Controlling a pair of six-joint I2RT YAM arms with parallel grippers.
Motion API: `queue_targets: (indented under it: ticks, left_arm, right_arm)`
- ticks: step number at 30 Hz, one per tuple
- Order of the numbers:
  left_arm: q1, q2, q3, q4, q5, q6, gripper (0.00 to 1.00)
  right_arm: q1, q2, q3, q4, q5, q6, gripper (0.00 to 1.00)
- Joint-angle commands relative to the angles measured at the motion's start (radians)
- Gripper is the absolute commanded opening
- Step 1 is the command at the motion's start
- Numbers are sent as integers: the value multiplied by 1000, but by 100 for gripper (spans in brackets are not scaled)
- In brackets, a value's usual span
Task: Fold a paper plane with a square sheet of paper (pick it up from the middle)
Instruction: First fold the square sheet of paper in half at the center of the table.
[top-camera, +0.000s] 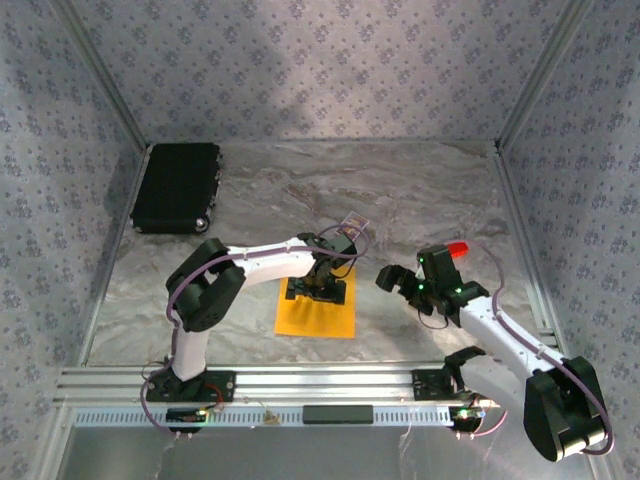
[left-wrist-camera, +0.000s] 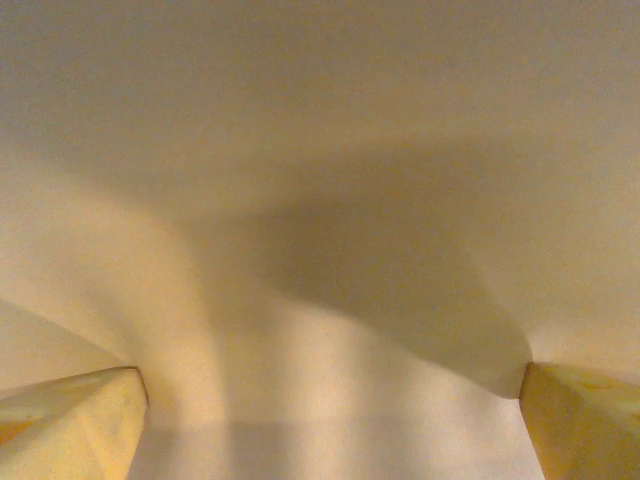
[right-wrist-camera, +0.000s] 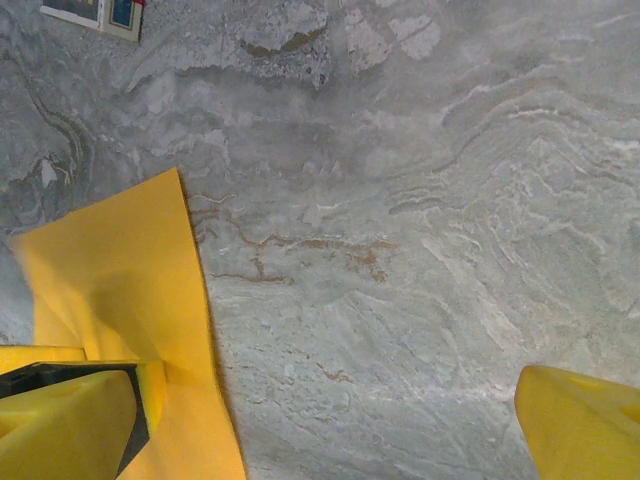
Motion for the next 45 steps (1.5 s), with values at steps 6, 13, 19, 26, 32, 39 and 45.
queue_targets:
  ticks: [6,13,19,26,32,39,45]
  left_arm:
    - [-7,25,-39,19,28,-5,94]
    - [-10,-16,-45,50,24,16,76]
    - [-14,-87,-48,78,-5,14,55]
    - [1,-175,-77,160,2,8,35]
    - [42,-271,-156,305,106,-15,27]
    - [120,-353,-276,645,401,-110,28]
    - [153,-321,-349,920,574,-226,31]
  right_arm:
    - [-3,-2,40,-22,-5,13,99]
    - [-3,-7,49,-20,2,20,99]
    - [-6,-68,46,-27,62,78,99]
    - [-10,-144,35,-70,162,164,99]
    - [-22,-192,55,-180,292,232,99]
    - [-55,-235,68,-156,248,145,99]
    - [-77,-244,73,-75,114,19,99]
